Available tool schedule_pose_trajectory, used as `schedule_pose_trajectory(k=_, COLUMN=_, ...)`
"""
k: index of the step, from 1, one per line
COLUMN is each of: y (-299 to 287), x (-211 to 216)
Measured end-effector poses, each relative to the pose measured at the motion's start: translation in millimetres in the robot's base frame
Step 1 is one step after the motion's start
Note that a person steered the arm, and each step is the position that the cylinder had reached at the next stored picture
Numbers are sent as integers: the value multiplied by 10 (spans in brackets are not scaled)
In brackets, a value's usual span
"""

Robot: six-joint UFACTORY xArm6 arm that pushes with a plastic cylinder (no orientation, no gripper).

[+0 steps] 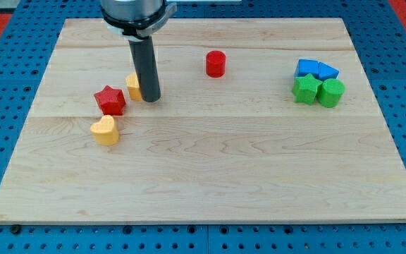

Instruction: Move the yellow hexagon towards red star

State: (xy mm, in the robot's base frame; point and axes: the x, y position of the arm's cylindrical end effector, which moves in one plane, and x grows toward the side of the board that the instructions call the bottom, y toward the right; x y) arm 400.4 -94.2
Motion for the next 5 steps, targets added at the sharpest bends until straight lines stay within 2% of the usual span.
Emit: schedule_pose_trajectory(k=5, y=-66, x=-165)
